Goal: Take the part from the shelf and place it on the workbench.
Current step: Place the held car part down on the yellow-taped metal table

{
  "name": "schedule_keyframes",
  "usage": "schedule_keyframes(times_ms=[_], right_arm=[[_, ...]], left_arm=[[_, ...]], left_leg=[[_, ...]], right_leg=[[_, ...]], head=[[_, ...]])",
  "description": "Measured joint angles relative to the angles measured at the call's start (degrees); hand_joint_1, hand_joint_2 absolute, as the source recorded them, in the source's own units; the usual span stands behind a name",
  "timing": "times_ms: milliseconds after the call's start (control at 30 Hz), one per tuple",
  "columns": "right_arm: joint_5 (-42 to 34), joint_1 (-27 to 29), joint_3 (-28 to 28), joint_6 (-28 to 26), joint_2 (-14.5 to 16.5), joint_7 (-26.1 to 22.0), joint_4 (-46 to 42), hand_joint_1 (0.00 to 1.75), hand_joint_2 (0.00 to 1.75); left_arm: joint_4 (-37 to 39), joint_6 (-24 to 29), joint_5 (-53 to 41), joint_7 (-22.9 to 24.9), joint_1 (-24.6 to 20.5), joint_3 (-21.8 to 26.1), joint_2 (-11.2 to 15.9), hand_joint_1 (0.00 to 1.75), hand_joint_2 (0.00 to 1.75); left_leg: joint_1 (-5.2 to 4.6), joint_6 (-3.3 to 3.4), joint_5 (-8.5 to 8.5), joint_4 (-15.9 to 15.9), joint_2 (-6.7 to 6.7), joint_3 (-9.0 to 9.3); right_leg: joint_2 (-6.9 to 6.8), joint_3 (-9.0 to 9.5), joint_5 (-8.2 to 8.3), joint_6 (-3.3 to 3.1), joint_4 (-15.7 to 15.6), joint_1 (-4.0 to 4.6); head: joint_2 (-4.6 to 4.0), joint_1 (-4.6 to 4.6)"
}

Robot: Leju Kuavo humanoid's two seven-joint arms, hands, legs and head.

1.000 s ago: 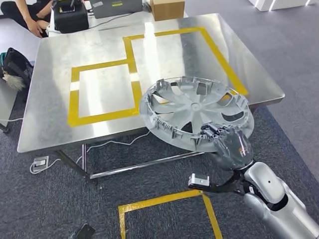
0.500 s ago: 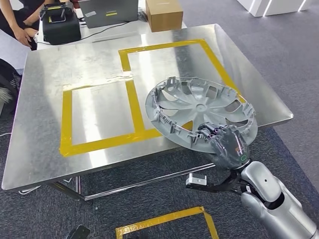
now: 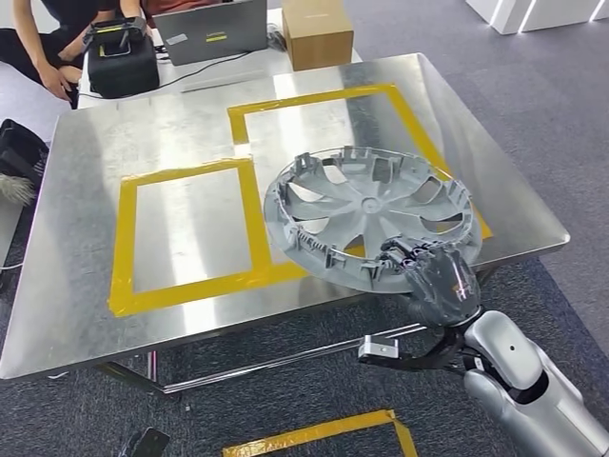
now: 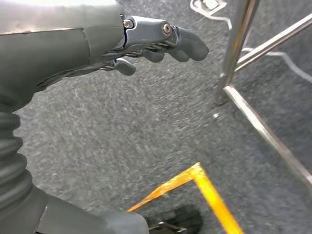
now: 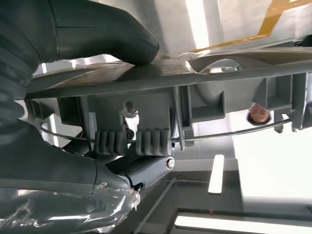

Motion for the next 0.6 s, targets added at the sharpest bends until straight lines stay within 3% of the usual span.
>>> schedule_keyframes(times_ms=[67, 133, 233, 300, 600], right_arm=[[0.00, 0.16, -0.05, -0.03, 0.00, 0.11, 0.00, 1.75, 1.75], [0.04, 0.35, -0.16, -0.15, 0.00, 0.20, -0.01, 1.75, 1.75], [0.07, 1.03, -0.67, -0.36, -0.02, 0.40, -0.03, 1.75, 1.75], [0.17, 1.58, -0.97, -0.48, -0.04, 0.38, -0.05, 1.75, 1.75], [0.46, 2.41, -1.58, -0.97, -0.05, -0.11, -0.07, 1.75, 1.75]], left_arm=[[-0.20, -0.04, -0.03, -2.11, 0.11, 1.37, -0.70, 0.00, 1.75], [-0.27, -0.16, -0.36, -5.84, 0.20, 3.10, -1.68, 0.00, 1.75], [-0.26, -0.91, -1.16, -10.86, 0.26, 5.94, -3.49, 0.00, 1.75], [-0.26, -2.82, -1.45, -12.14, 0.30, 7.90, -4.61, 0.00, 1.75], [-0.26, -9.32, -3.09, -14.18, 0.60, 13.52, -7.27, 0.00, 1.75]], left_leg=[[-0.02, 0.20, 0.12, -0.33, 0.02, 0.18], [0.03, -0.29, 0.28, -0.68, 0.03, 0.33], [0.30, -2.65, 0.44, -1.16, 0.04, 0.46], [0.44, -3.73, 0.46, -1.28, 0.04, 0.46], [0.43, -3.85, 0.42, -1.29, 0.04, 0.40]], right_leg=[[0.05, 0.00, -0.01, -0.36, -0.01, 0.11], [0.04, -0.03, -0.01, -0.75, -0.01, 0.20], [0.02, -0.13, 0.00, -1.14, 0.02, 0.38], [0.01, -0.17, 0.02, -1.25, 0.02, 0.46], [-0.04, 0.04, 0.11, -1.16, -0.40, 0.44]], head=[[0.00, 0.02], [0.00, 0.02], [0.00, 0.03], [0.00, 0.06], [0.00, 0.07]])
